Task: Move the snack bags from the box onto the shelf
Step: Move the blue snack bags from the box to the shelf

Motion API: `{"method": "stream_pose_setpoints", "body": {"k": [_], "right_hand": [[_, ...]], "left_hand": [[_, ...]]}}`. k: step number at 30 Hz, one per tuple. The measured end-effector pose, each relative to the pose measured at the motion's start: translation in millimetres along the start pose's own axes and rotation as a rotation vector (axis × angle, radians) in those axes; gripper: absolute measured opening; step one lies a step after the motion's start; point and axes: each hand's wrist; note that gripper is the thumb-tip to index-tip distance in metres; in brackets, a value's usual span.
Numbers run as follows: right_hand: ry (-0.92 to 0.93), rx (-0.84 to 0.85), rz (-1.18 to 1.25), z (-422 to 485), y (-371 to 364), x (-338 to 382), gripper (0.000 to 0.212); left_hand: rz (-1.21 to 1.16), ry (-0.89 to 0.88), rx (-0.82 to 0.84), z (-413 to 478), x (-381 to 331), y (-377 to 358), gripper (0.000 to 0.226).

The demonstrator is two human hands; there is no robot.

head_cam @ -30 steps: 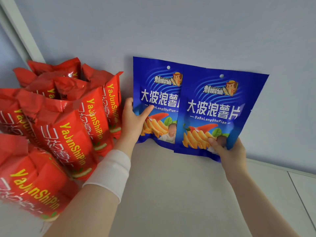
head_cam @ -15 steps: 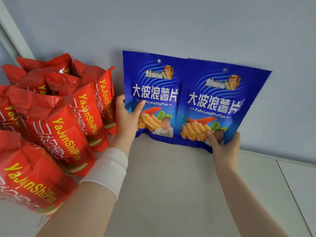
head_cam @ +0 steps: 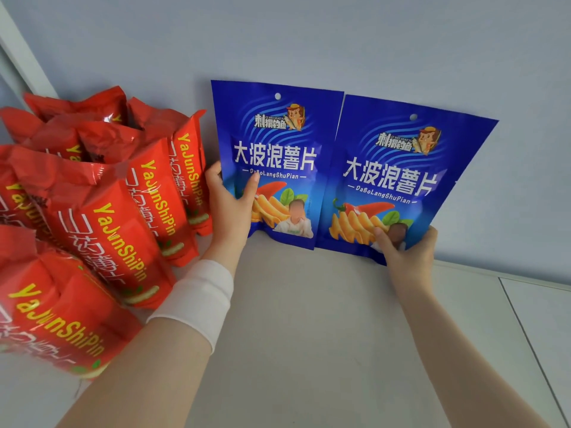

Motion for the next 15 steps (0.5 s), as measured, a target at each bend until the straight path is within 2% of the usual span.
{"method": "stream_pose_setpoints", "body": {"k": [3, 6, 8, 10, 11, 13, 15], "right_hand": [[-0.011, 0.023, -0.025, -1, 0, -1, 0.064], [-0.019, -0.040, -0.087, -5, 2, -5, 0.082], [0.002, -0.104, -0.187, -14, 5, -5, 0.089], [0.039, -0.174, -0.297, -29, 10, -1, 0.085], [0.080, -0.194, -0.356, -39, 13, 2, 0.081], [0.158, -0.156, -0.494, -60, 23, 8, 0.069], [0.210, -0.005, -0.676, -84, 33, 17, 0.061]], "left_hand": [[0.037, -0.006, -0.039, -7, 5, -2, 0.065], [0.065, 0.001, -0.106, -22, 6, -2, 0.077], [0.196, -0.057, -0.173, -39, 1, -2, 0.068], [0.381, -0.165, -0.219, -59, -8, 0, 0.056], [0.454, -0.204, -0.194, -69, -15, 2, 0.053], [0.593, -0.233, -0.023, -86, -27, 11, 0.048], [0.786, -0.218, 0.196, -107, -41, 25, 0.042]]}}
Point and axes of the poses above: each hand's wrist, its own z-axis towards the middle knuckle, its own y-axis out of the back of the hand, x = y × z, and after that the axes turned 3 degrees about -y, right-handed
